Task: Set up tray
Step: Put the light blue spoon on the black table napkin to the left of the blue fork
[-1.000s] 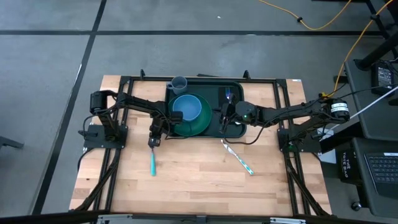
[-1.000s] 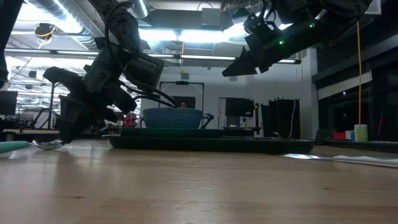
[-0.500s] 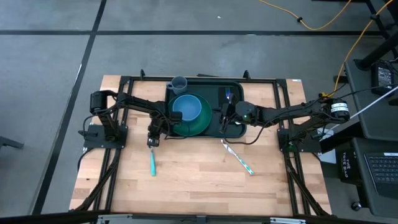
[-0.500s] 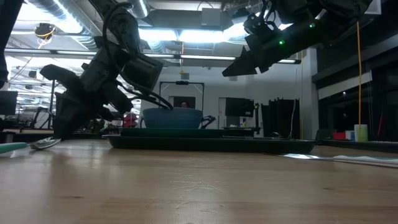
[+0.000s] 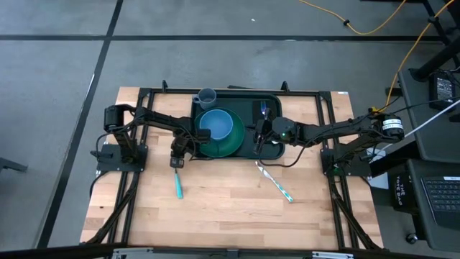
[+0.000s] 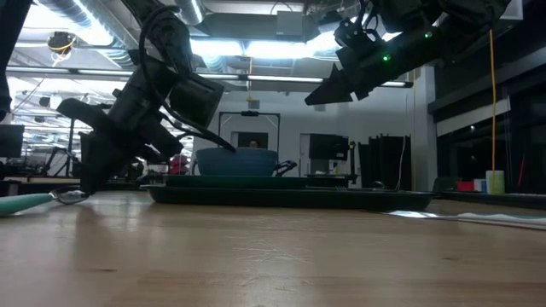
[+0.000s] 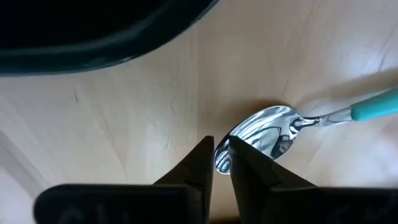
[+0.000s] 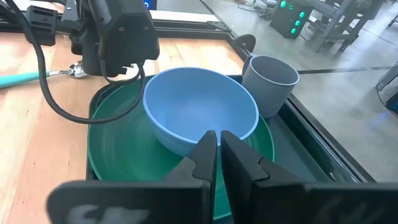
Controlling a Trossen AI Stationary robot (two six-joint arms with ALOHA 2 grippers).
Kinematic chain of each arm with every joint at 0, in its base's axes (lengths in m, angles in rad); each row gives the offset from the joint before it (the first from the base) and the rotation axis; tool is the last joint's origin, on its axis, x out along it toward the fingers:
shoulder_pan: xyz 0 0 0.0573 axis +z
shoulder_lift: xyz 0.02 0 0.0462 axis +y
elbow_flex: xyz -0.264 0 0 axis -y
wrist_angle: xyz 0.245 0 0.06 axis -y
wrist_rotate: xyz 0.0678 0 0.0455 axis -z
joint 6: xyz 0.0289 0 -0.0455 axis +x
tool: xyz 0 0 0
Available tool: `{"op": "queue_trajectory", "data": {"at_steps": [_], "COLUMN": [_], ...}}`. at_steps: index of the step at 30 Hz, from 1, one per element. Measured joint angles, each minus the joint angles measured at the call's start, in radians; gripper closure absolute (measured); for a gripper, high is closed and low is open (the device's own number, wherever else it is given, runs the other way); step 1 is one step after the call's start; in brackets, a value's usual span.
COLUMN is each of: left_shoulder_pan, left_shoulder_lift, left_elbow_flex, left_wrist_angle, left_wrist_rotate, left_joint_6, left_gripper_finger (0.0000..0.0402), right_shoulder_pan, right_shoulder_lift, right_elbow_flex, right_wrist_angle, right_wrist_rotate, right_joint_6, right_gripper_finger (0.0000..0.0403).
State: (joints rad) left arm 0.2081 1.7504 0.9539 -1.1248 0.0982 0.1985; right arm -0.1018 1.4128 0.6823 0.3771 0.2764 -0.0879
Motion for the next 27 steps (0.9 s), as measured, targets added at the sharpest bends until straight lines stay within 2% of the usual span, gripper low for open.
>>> {"op": "queue_trajectory", "data": {"at_steps": [6,11,17,23,27], "left_shoulder_pan": [0.0,0.0,0.0,0.0,0.0], "left_shoulder_lift": [0.0,0.0,0.0,0.0,0.0], "left_elbow_flex": [0.0,0.0,0.0,0.0,0.0], "left_wrist_angle": [-0.002,-0.004,-0.007,-0.008,-0.009], "left_wrist_rotate": [0.008,0.055,0.053,0.064,0.077], "left_joint_6": [-0.06,-0.111,-0.149,-0.061,-0.012], "left_gripper_finger": [0.0356,0.0356,0.0324,0.0279,0.0268], "right_shoulder_pan": [0.0,0.0,0.0,0.0,0.0], "right_shoulder_lift": [0.0,0.0,0.0,0.0,0.0], "right_elbow_flex": [0.0,0.0,0.0,0.0,0.0], "right_wrist_angle": [0.0,0.0,0.0,0.0,0.0], "right_wrist_rotate": [0.0,0.0,0.0,0.0,0.0], "right_joint_6": [0.0,0.0,-0.002,-0.007,-0.007], "right_gripper_finger": [0.0375,0.0375,0.0375,0.0375,0.0375]}}
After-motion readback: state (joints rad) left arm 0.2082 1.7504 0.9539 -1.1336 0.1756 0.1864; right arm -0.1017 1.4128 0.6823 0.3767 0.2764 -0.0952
